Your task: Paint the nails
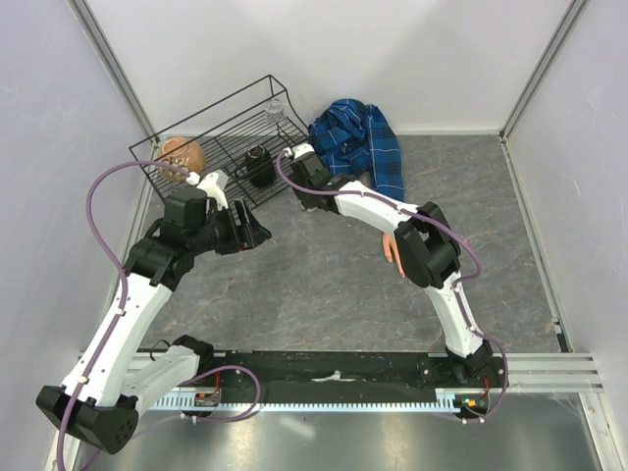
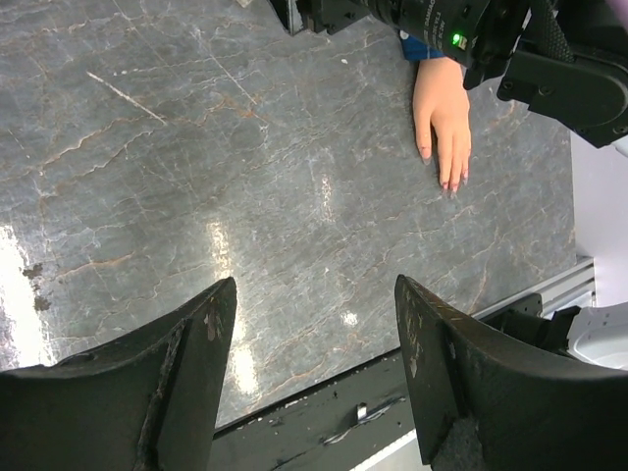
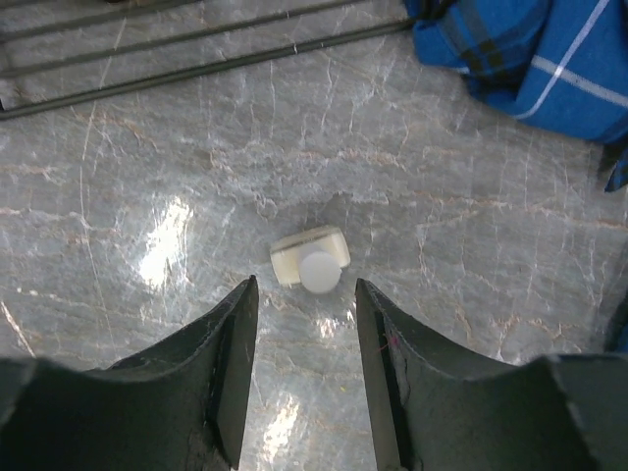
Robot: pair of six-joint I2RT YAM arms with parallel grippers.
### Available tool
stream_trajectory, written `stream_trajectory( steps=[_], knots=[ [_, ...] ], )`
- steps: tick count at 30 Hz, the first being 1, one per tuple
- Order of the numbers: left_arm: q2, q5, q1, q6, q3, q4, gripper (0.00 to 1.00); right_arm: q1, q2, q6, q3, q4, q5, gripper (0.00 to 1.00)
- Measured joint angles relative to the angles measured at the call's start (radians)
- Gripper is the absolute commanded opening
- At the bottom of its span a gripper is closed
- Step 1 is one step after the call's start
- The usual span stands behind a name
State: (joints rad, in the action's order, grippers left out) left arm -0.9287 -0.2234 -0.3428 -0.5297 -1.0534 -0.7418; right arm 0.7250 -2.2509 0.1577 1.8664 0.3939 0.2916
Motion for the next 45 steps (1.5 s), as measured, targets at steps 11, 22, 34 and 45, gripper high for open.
stream_trajectory(
  steps=[11,22,34,45],
  knots=[
    [-0.007,-0.016,0.0,0.005,0.0,-0.016,0.72,0.001,-0.038,-0.022,0.037,-0.019,0.029,0.37],
    [-0.018,-0.016,0.0,0.008,0.0,-0.029,0.73,0.011,-0.058,-0.052,0.077,0.019,0.051,0.0],
    [-0.076,-0.115,-0.003,0.015,0.044,0.187,0.74,0.036,0.329,0.021,-0.014,0.349,-0.011,0.0],
    [0.098,-0.015,-0.302,0.23,0.253,0.596,0.7,0.035,0.611,0.137,0.004,0.673,-0.072,0.0]
  ],
)
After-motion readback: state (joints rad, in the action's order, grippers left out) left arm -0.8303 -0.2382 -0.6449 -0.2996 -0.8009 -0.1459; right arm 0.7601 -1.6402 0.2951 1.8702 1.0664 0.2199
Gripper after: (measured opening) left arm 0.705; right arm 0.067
